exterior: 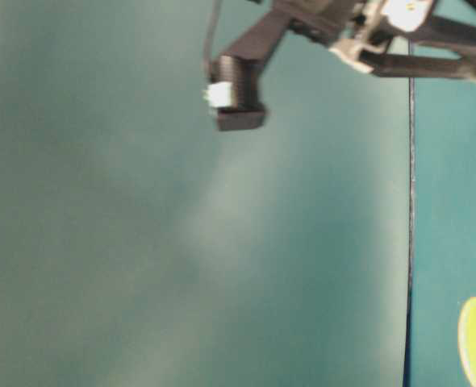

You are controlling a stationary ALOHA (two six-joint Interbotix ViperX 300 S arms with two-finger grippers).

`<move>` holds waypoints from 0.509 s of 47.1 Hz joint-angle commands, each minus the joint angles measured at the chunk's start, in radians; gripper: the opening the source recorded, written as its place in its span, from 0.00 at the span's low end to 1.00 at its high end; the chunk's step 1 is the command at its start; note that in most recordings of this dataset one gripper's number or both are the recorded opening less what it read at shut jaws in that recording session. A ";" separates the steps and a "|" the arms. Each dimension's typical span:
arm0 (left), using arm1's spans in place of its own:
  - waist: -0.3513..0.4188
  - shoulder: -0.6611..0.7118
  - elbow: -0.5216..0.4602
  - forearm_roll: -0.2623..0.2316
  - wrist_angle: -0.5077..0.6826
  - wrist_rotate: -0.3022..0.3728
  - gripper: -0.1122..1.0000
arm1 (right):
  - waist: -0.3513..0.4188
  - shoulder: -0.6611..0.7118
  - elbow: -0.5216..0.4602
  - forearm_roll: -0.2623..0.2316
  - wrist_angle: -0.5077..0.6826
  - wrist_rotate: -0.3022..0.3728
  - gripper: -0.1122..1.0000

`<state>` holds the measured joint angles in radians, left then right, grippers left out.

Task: Move the block backward with right arm.
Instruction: 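Move the right gripper left over the orange cube and lower it, then close the right gripper on the orange cube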

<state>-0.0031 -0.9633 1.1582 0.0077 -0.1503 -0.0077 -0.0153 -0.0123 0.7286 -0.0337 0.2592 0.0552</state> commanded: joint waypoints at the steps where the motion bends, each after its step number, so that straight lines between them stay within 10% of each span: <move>1: 0.000 0.003 -0.026 0.003 -0.005 0.000 0.11 | 0.002 0.003 -0.015 -0.003 -0.020 0.000 0.68; 24: 0.000 -0.002 -0.028 0.003 -0.005 -0.002 0.11 | -0.040 0.057 -0.006 -0.003 -0.081 0.005 0.68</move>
<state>-0.0031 -0.9679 1.1582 0.0092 -0.1503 -0.0092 -0.0552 0.0491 0.7302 -0.0368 0.1902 0.0537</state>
